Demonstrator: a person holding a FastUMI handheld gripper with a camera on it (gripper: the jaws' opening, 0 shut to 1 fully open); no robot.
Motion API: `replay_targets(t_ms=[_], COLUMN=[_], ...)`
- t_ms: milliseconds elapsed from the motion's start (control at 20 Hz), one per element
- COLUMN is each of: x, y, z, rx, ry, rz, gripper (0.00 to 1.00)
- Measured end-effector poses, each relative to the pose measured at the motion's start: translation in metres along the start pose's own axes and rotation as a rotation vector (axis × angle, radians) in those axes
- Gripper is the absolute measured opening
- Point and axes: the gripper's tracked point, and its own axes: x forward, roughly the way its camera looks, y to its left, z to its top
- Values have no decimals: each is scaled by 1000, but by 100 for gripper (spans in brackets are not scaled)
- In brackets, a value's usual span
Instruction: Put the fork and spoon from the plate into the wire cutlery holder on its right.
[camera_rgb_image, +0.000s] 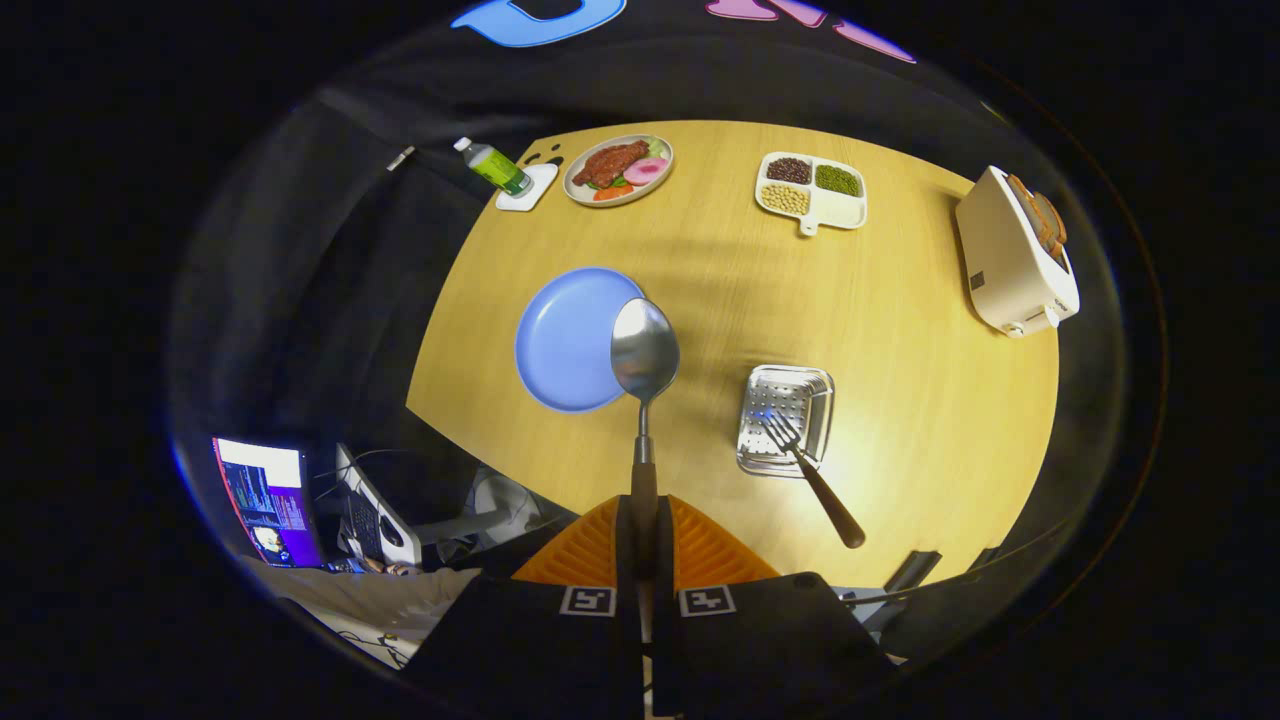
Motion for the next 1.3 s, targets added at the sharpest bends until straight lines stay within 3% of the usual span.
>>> replay_targets(t_ms=[400,650,1100,1250,1300], x=[5,21,45,49,47], y=[-69,-84,-92,-85,-83], z=[-18,-26,-12,-5,3], rx=[-2,-6,77,90,87], ry=[251,390,466,437,414], rz=[-90,-108,-123,-117,-111], gripper=[8,8,9,16,28])
